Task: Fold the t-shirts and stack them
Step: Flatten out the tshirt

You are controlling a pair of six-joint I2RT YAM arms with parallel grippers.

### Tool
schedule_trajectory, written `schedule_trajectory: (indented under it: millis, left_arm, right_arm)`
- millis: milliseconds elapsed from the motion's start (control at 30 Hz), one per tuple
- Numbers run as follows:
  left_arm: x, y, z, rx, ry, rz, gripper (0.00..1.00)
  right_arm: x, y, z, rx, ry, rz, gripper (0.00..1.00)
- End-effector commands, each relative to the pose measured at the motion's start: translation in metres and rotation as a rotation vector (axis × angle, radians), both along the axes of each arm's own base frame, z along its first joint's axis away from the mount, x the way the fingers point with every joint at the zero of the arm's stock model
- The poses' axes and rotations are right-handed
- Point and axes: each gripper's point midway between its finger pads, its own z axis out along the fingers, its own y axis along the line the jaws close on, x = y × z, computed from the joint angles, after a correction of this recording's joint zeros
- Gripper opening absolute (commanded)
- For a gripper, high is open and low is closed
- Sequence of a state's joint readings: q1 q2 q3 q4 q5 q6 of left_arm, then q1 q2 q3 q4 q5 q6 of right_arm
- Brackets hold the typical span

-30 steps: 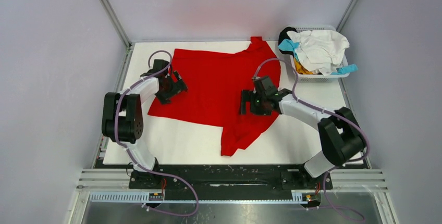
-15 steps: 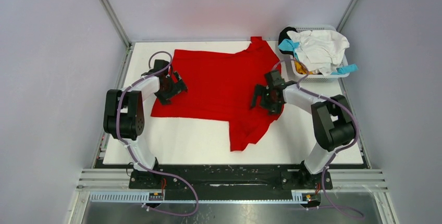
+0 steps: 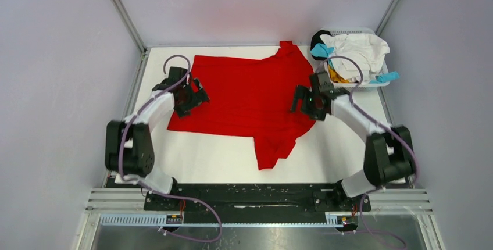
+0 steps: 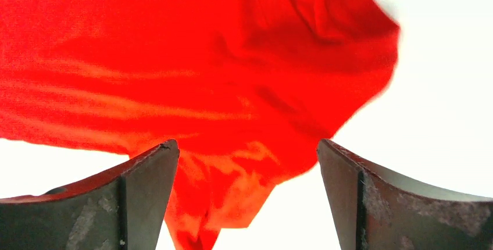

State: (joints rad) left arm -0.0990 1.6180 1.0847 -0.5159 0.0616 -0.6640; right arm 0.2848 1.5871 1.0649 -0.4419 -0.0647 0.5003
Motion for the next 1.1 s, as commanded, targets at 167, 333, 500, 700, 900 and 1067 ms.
schedule_trajectory:
  millis: [167, 333, 500, 700, 900, 1067]
  left_arm:
    - [-0.099, -0.110, 0.036, -0.040, -0.083, -0.337, 0.98]
    - [-0.169, -0.189, 0.014, -0.190, -0.023, -0.595, 0.89]
    - [-0.209, -0.244, -0.001, -0.303, 0.007, -0.779, 0.81]
    - [-0.211, -0.267, -0.032, -0.300, 0.058, -0.781, 0.67]
    - [-0.206, -0.272, -0.052, -0.262, 0.111, -0.766, 0.27]
    - [-0.203, -0.267, -0.038, -0.246, 0.061, -0.767, 0.00]
  right_arm:
    - [-0.125, 0.014, -0.022, -0.031, 0.110, 0.078, 0.87]
    - [-0.134, 0.031, -0.046, 0.008, 0.132, 0.082, 0.77]
    - [-0.130, 0.043, -0.058, 0.052, 0.135, 0.073, 0.71]
    - [-0.130, 0.050, -0.074, 0.080, 0.149, 0.042, 0.63]
    - [-0.127, 0.047, -0.079, 0.066, 0.137, 0.019, 0.22]
    - [-0.130, 0.047, -0.053, 0.066, 0.102, 0.106, 0.00]
